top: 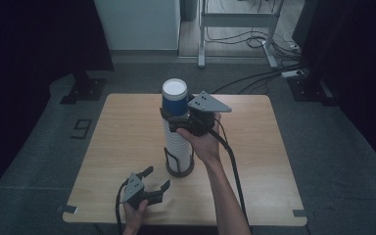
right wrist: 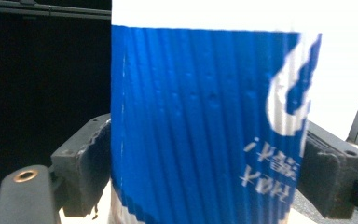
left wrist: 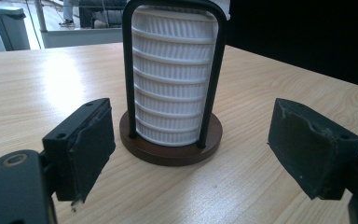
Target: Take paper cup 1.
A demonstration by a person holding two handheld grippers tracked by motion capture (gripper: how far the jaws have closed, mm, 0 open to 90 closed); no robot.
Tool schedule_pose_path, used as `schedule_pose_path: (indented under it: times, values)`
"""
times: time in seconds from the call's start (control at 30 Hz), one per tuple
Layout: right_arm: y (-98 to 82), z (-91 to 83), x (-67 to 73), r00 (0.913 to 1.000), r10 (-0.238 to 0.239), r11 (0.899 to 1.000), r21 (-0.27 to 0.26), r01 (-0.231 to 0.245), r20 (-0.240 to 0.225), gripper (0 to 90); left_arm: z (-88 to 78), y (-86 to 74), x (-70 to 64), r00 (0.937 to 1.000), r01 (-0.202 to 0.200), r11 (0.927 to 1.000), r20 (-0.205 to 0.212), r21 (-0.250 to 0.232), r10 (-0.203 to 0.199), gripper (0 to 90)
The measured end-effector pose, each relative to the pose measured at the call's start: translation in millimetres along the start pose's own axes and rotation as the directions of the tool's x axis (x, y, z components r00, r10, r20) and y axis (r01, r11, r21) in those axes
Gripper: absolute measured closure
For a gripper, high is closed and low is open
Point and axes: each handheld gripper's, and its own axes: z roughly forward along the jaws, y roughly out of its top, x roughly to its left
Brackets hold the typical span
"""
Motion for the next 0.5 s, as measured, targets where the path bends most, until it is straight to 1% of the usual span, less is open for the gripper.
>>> schedule_pose_path:
  times: [0.13, 0.37, 0.47, 0.5]
  values:
    - [0.6, 2.0, 1.7, 0.9999, -0.014, 1.0, 0.001, 0.014, 0.006, 18.4, -0.1, 0.0, 0.1, 1.0, 0.001, 1.0, 0.0, -0.001, -0.001, 14.3]
    - [1.2, 1.7, 0.5, 1.0, -0.008, 1.0, 0.003, 0.008, 0.004, 18.9, -0.1, 0.0, 0.1, 1.0, 0.0, 1.0, -0.001, -0.001, 0.0, 14.4]
    - [3.0, 1.4, 0.5, 1.0, -0.008, 1.0, -0.004, 0.008, 0.004, 19.3, -0.1, 0.0, 0.0, 1.0, 0.0, 1.0, -0.001, -0.001, 0.0, 14.4]
    - [5.7, 0.3, 0.1, 1.0, -0.003, 1.0, -0.017, 0.003, 0.002, 19.4, -0.1, -0.1, -0.1, 1.0, 0.002, 1.0, 0.0, -0.001, -0.002, 14.4]
